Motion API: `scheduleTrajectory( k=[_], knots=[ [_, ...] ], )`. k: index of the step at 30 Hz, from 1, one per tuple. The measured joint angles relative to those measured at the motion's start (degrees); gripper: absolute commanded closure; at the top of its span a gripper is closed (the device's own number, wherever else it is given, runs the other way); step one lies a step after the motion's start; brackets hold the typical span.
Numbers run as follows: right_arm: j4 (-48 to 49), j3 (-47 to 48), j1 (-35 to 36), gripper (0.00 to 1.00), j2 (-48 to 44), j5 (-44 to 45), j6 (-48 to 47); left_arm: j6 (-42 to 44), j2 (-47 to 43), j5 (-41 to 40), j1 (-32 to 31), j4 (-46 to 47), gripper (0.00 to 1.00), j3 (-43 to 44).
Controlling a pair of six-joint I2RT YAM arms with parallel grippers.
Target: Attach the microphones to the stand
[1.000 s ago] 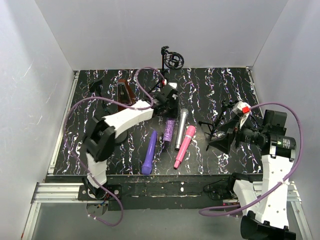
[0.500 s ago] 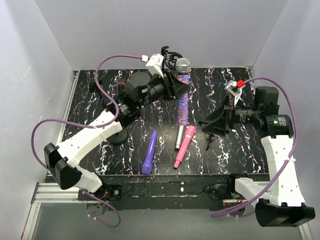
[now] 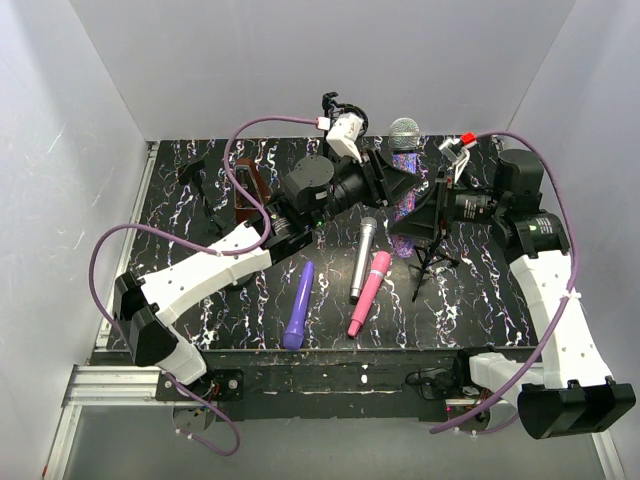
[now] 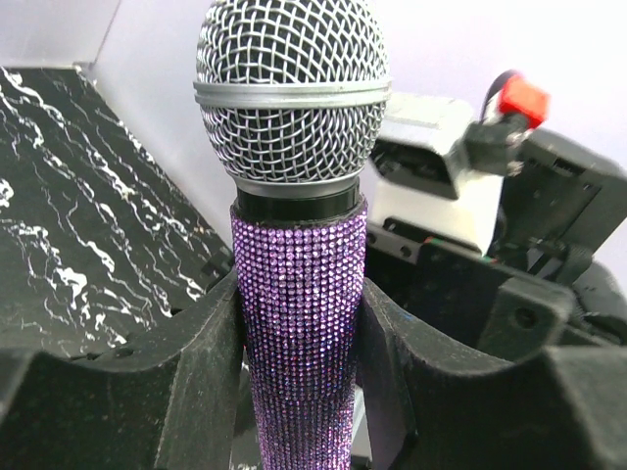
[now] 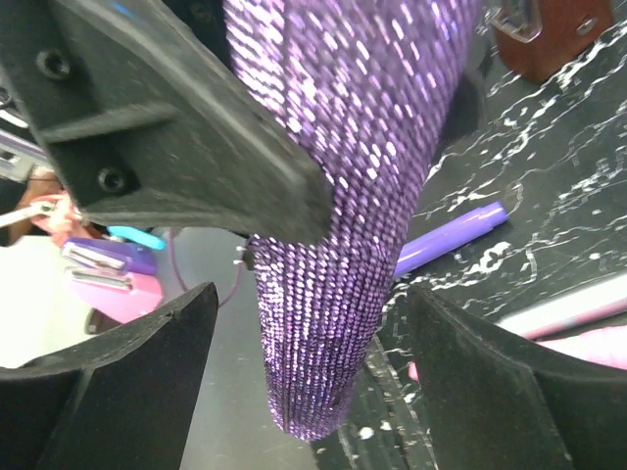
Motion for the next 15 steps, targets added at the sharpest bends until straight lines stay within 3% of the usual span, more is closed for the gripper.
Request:
scheduleTrajectory(
  k=[2, 5, 7, 8, 11, 12, 13, 15],
  knots=[
    [2.8, -1.3, 0.3, 0.39, 0.0, -0.9, 2.7, -0.1, 0.0, -1.3, -0.3, 1.6, 1.0, 0.0],
    [7.3, -3.8, 0.5, 0.77, 0.0, -2.8, 7.0, -0.2, 0.1, -2.5, -0.3, 3.2, 1.0, 0.1],
    [10.3, -5.0, 0.5, 0.88, 0.0, -4.1, 9.1, -0.6, 0.2, -2.9, -0.3, 3.6, 0.98, 0.2],
    [11.5, -5.4, 0.5, 0.9, 0.0, -4.6, 10.4, -0.9, 0.3, -3.1, -0.3, 3.8, 0.84, 0.2],
    [13.2, -5.9, 0.5, 0.92, 0.0, -5.1, 11.7, -1.0, 0.5, -3.0, -0.3, 3.9, 0.2, 0.2],
    [13.2, -5.9, 0.5, 0.93, 0.0, -5.3, 11.8, -1.2, 0.5, -3.0, -0.3, 3.8, 0.07, 0.2],
    [13.1, -5.9, 0.5, 0.93, 0.0, -5.9, 11.4, -1.3, 0.4, -2.6, -0.2, 3.7, 0.02, 0.2],
    [12.1, -5.9, 0.5, 0.93, 0.0, -6.8, 9.6, -2.4, 0.0, -0.4, 0.5, 3.1, 0.02, 0.2]
  ],
)
